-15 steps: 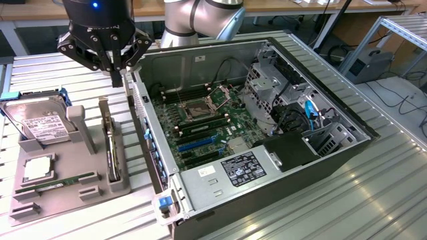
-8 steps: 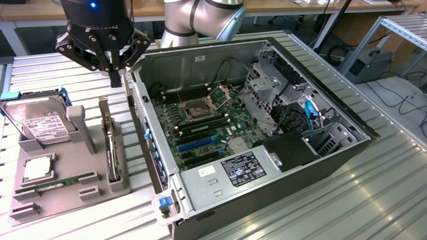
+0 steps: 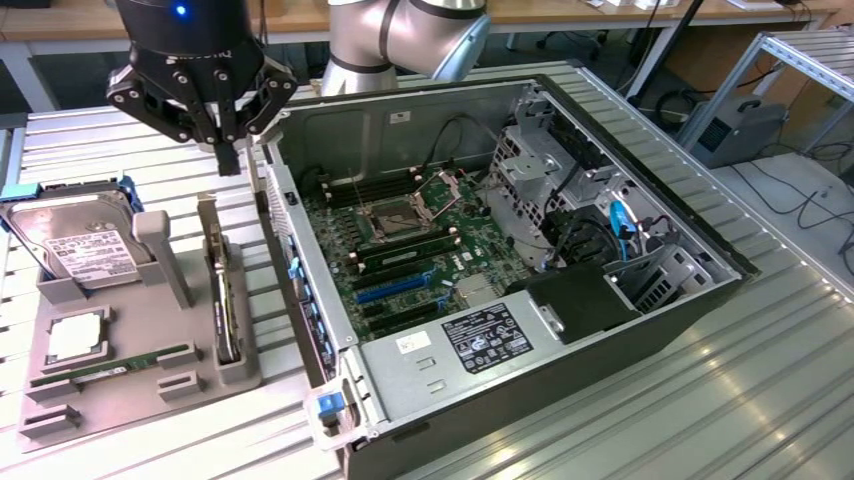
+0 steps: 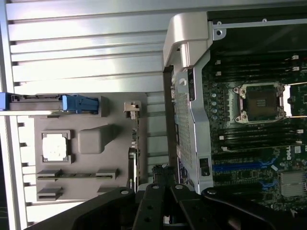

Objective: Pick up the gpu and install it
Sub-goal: 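Reach for the gpu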

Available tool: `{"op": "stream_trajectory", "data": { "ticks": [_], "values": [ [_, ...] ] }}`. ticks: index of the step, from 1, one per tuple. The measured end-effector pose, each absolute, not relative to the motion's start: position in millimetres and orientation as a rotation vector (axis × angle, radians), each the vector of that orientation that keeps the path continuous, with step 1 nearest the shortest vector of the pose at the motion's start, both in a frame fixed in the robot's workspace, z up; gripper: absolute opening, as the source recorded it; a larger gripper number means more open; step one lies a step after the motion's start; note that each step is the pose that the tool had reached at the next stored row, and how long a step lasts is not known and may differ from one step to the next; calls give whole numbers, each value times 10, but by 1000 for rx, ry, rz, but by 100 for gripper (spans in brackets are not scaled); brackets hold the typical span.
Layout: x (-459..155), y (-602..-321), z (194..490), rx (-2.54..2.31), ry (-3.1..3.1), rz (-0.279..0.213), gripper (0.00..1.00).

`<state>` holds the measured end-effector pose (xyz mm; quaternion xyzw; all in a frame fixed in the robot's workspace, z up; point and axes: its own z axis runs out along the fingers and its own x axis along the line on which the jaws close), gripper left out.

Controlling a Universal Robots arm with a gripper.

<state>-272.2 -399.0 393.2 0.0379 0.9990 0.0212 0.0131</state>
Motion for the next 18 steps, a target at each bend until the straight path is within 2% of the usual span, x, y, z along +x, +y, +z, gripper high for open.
{"op": "stream_trajectory", "data": {
  "ticks": [18],
  "values": [
    [-2783,-3990,3931,118,3112,66,11]
  ]
}}
